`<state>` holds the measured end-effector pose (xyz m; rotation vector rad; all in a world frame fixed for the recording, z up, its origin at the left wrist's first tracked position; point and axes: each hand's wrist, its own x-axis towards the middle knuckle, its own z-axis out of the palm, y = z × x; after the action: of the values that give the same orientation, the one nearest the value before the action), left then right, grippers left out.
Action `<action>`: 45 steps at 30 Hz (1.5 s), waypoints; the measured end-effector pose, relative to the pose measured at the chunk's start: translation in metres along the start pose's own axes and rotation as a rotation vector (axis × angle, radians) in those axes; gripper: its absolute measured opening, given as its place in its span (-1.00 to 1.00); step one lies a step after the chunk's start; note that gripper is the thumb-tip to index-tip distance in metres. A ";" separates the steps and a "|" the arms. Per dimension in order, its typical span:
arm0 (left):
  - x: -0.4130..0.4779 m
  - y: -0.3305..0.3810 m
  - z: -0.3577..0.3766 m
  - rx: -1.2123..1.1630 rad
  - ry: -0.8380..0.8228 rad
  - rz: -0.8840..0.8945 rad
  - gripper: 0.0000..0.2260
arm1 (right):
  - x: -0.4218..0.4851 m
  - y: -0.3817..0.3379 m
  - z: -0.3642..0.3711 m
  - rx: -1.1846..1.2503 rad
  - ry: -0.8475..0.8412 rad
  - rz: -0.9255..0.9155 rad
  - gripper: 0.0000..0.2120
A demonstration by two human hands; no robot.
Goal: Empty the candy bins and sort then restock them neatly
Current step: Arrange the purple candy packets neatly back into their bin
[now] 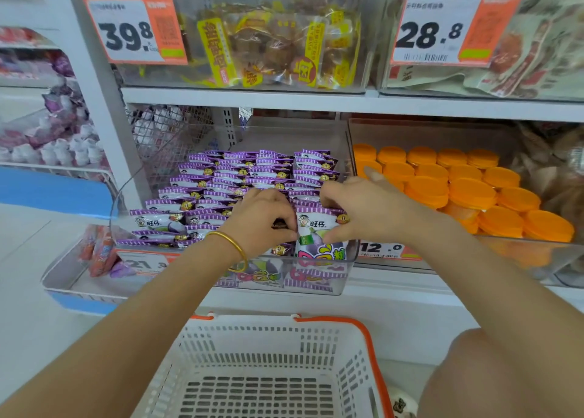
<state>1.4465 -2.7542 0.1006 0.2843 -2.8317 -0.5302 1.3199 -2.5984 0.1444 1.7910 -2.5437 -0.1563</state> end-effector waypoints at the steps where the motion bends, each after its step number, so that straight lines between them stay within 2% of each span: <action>1: -0.001 0.000 -0.003 0.008 -0.040 0.004 -0.96 | -0.003 -0.002 0.001 -0.034 -0.018 -0.021 -0.50; 3: 0.000 -0.001 -0.011 -0.082 -0.075 0.001 -0.93 | -0.009 -0.006 0.003 -0.085 -0.070 -0.064 -0.46; 5: 0.006 -0.001 -0.021 -0.224 0.003 -0.070 -0.90 | -0.013 -0.007 0.003 -0.056 -0.082 -0.056 -0.40; 7: 0.016 -0.003 -0.024 -0.215 0.103 -0.115 -0.85 | -0.013 -0.009 0.006 -0.053 -0.067 -0.041 -0.40; 9: 0.025 -0.002 -0.020 -0.185 0.056 -0.082 -0.80 | -0.013 -0.011 0.010 -0.128 -0.050 -0.060 -0.42; 11: 0.031 0.001 -0.013 -0.147 -0.086 -0.022 -0.78 | -0.012 -0.014 0.013 -0.181 -0.041 -0.073 -0.41; 13: 0.034 0.001 -0.008 -0.115 -0.176 -0.013 -0.77 | -0.012 -0.013 0.011 -0.145 -0.022 -0.079 -0.42; 17: 0.034 -0.004 -0.005 -0.122 -0.187 0.014 -0.76 | -0.015 -0.006 0.004 0.010 0.134 -0.096 -0.65; 19: 0.033 -0.005 -0.004 -0.145 -0.182 0.000 -0.75 | -0.015 -0.007 0.004 -0.027 0.186 -0.140 -0.72; 22: 0.030 -0.007 -0.002 -0.195 -0.139 -0.014 -0.90 | -0.010 -0.015 0.009 -0.123 0.160 -0.154 -0.72; 24: 0.028 -0.008 -0.001 -0.137 -0.138 0.007 -0.94 | -0.005 -0.021 0.012 -0.115 0.118 -0.160 -0.74; 26: 0.028 -0.007 -0.001 -0.063 -0.146 0.034 -0.87 | -0.005 -0.021 0.012 -0.064 0.092 -0.159 -0.75; 30: 0.034 -0.002 0.001 0.086 -0.181 0.038 -0.79 | -0.014 -0.010 0.007 -0.023 0.153 -0.103 -0.74; 36: 0.038 -0.003 0.003 0.163 -0.274 0.004 -0.85 | -0.025 -0.013 0.017 0.032 0.173 -0.083 -0.77; 40: 0.035 0.002 0.004 0.130 -0.160 0.038 -0.96 | -0.029 -0.014 0.018 0.025 0.182 -0.069 -0.77; 43: 0.032 0.004 0.003 0.076 -0.041 0.048 -0.87 | -0.033 -0.011 0.015 0.003 0.264 -0.050 -0.79; 45: 0.028 0.005 0.002 0.037 -0.024 0.040 -0.86 | -0.030 -0.015 0.017 -0.018 0.274 -0.046 -0.81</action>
<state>1.4190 -2.7557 0.1065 0.2293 -2.8665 -0.4765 1.3428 -2.5739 0.1271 1.7296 -2.3061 0.0616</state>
